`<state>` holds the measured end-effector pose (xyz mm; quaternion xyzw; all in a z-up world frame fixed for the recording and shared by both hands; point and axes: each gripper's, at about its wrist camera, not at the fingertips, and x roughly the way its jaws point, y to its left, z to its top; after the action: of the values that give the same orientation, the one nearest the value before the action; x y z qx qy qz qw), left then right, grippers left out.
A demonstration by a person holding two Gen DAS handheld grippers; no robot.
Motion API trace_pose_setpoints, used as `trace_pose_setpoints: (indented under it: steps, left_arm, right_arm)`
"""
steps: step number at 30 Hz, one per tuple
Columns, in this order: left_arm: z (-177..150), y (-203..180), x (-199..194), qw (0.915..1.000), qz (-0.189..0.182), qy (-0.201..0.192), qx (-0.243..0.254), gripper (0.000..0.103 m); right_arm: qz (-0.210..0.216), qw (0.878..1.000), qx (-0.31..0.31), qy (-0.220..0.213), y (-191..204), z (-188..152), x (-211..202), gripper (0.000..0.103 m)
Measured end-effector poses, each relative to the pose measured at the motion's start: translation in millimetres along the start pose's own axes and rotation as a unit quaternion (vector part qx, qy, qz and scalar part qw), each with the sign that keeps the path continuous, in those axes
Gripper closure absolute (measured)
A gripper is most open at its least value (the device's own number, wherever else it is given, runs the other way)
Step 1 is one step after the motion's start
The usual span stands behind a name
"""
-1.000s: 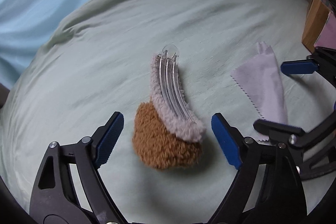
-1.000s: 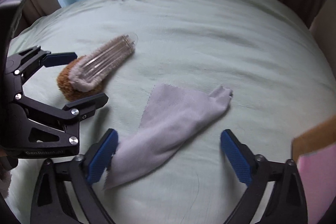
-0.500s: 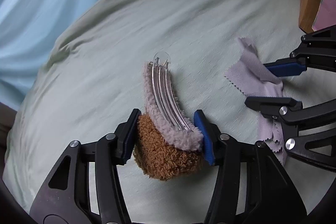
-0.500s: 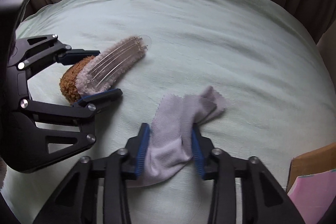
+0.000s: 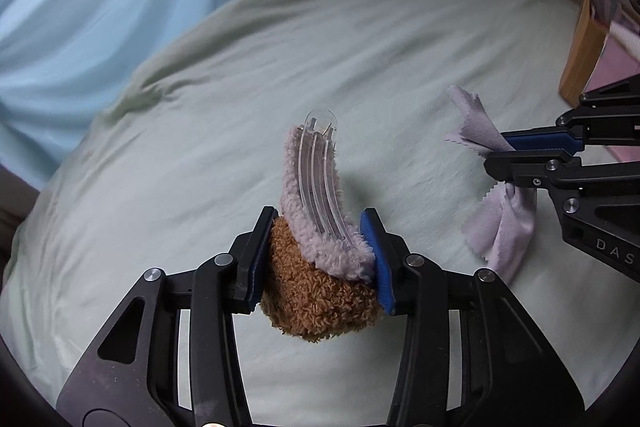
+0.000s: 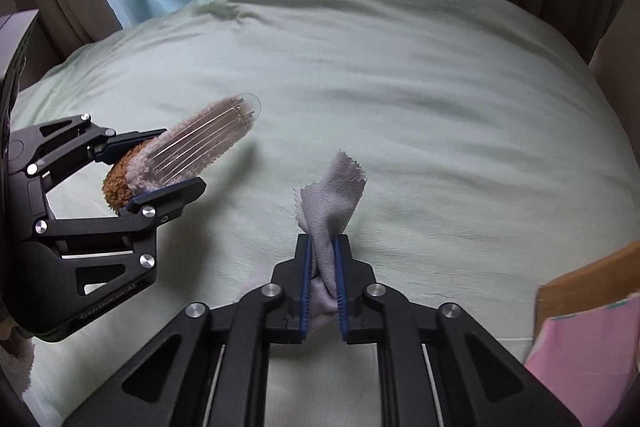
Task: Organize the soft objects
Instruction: 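Carry clip and lilac cloth into the box and open both tools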
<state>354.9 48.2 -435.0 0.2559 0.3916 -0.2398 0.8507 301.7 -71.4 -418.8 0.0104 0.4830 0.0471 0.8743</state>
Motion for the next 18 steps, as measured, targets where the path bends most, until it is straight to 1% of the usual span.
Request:
trace_pose_setpoints:
  steps: [3, 6, 15, 18]
  left_arm:
    - [6, 2, -28, 0.9999, 0.004, -0.011, -0.008, 0.064]
    - [13, 4, -57, 0.9996, 0.011, -0.023, -0.011, 0.064]
    - [44, 0, -173, 0.9966, 0.013, -0.060, -0.054, 0.064]
    - [55, -7, -202, 0.9956, 0.010, -0.072, -0.060, 0.064]
  right_arm:
    - [0.004, 1.000, 0.005, -0.013, 2, 1, -28, 0.093]
    - [0.018, 0.999, 0.024, -0.027, 2, 6, -57, 0.093]
    - [0.027, 0.995, 0.074, -0.054, -6, 12, -170, 0.093]
    - [0.022, 0.994, 0.085, -0.070, -14, 13, -210, 0.093]
